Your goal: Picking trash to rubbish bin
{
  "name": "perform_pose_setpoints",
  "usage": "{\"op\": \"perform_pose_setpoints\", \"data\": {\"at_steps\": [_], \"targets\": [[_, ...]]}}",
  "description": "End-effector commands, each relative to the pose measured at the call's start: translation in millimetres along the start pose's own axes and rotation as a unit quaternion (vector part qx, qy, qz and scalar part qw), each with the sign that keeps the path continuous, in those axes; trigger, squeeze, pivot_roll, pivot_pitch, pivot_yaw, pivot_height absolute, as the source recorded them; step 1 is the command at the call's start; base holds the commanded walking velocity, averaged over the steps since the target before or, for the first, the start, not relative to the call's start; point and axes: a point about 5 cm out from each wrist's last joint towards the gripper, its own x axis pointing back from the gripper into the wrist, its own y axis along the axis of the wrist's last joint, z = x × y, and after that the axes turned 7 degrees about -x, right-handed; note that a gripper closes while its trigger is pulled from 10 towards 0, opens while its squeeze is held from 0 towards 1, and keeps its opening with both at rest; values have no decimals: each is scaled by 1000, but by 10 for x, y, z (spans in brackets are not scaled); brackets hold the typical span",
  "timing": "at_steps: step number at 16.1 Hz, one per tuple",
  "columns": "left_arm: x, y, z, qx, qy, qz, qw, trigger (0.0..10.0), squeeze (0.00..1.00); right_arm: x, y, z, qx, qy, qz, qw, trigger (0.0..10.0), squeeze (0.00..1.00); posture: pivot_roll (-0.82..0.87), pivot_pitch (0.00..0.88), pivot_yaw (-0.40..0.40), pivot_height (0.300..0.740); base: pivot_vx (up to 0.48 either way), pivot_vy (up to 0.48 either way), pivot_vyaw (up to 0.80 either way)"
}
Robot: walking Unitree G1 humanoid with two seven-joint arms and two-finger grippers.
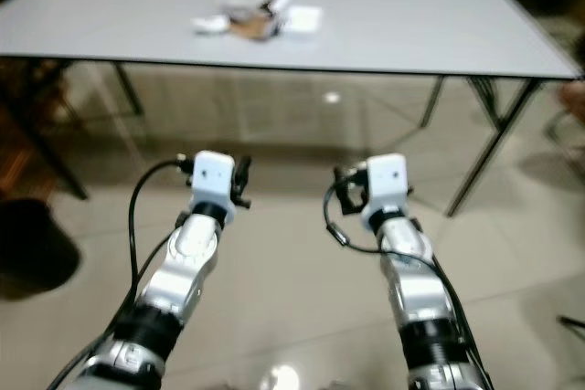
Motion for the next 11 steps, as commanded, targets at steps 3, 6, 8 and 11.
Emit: {"op": "perform_pose_setpoints", "data": {"at_steps": [3, 6, 8, 11], "targets": [[8, -64, 75, 1, 12, 16, 1000, 10000, 0, -11, 0, 78, 0, 12, 0, 1000, 10000, 0, -77, 84, 23, 740, 0, -80, 0], [0, -59, 81, 5, 14, 17, 1000, 10000, 0, -12, -2, 73, -1, 12, 1, 1000, 10000, 0, -77, 86, 22, 740, 196, 91, 0], [1, -63, 87, 4, 16, 18, 1000, 10000, 0, -9, -9, 77, -1, 12, 2, 1000, 10000, 0, -75, 88, 21, 740, 362, 308, 0], [4, -51, 95, 7, 17, 11, 1000, 10000, 0, -13, -9, 78, -1, 12, 2, 1000, 10000, 0, -73, 93, 21, 740, 89, 0, 0]]}}
